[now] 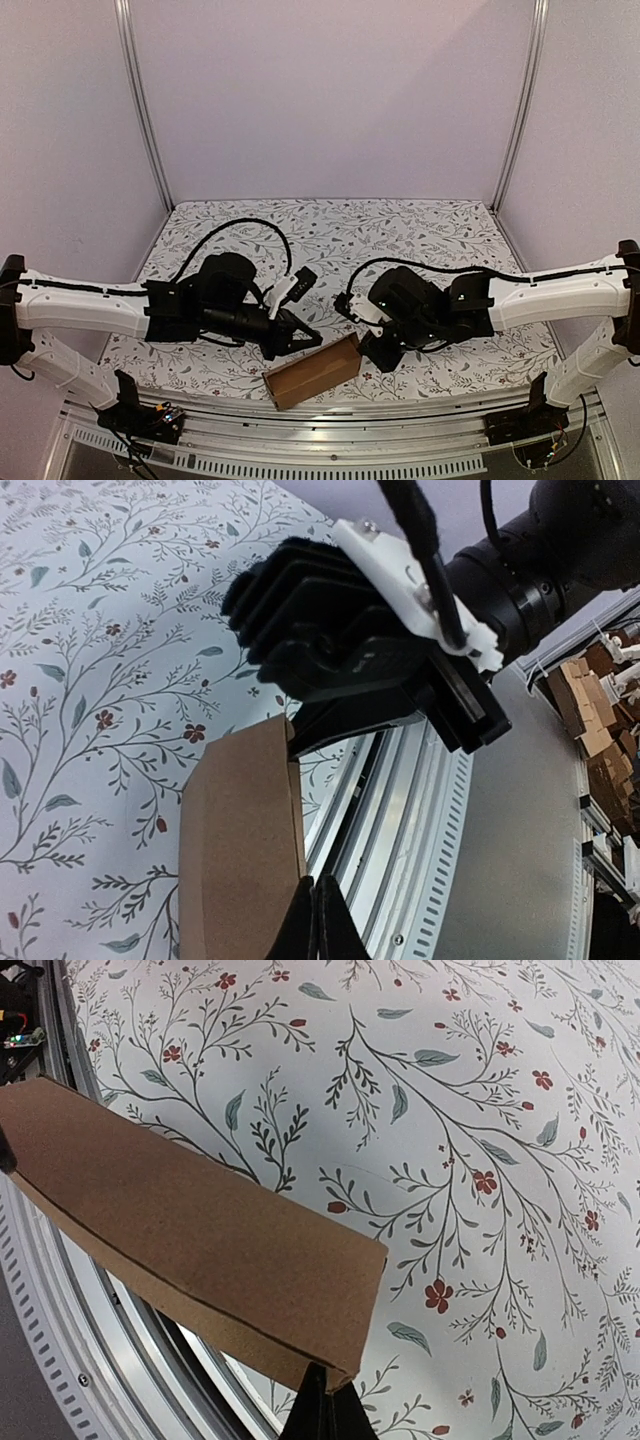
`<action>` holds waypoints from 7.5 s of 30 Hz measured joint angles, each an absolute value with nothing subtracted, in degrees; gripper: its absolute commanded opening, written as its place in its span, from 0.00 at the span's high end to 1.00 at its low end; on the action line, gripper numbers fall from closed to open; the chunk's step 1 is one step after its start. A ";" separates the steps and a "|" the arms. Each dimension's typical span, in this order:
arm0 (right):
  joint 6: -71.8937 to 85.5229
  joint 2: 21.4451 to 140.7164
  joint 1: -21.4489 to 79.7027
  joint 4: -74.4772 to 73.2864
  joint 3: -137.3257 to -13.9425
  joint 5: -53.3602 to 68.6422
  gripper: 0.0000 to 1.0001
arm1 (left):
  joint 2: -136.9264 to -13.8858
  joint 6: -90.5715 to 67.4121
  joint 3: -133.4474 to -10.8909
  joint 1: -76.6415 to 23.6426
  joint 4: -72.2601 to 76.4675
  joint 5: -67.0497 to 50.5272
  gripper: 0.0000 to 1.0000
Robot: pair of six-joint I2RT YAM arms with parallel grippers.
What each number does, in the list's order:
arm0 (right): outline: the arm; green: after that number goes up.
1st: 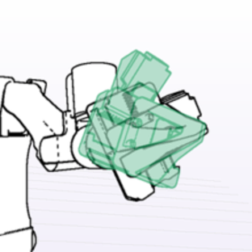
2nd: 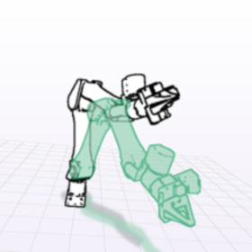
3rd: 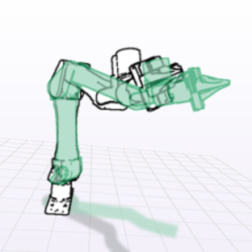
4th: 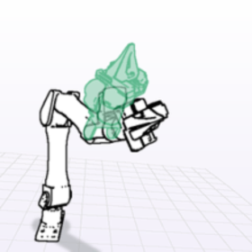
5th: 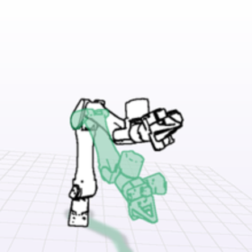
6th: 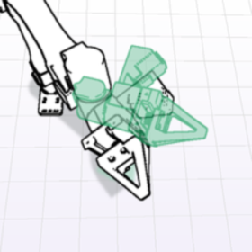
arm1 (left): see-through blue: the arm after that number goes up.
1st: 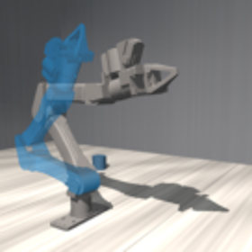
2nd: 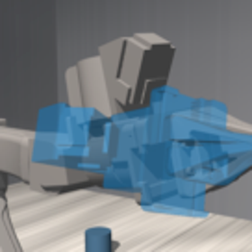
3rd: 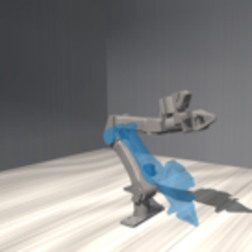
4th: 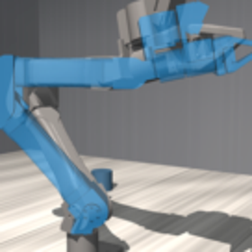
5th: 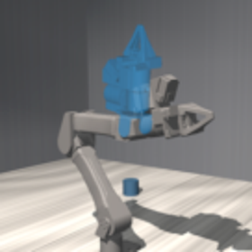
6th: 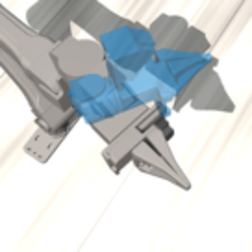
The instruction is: Fold the paper box
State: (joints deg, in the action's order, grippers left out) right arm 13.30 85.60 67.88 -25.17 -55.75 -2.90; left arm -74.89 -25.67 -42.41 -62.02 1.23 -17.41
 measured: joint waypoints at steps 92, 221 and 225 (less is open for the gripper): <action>32.51 89.69 65.63 25.36 -37.17 2.22 1.00 | -88.12 -26.28 -39.62 -65.25 13.85 -17.34 1.00; 48.03 90.45 78.85 10.48 -36.73 -13.67 1.00 | -81.43 -35.18 -41.52 -57.78 -11.40 -2.04 1.00; 52.07 92.97 78.85 13.50 -36.77 -16.53 1.00 | -81.43 -35.55 -41.52 -57.76 -11.25 -3.31 1.00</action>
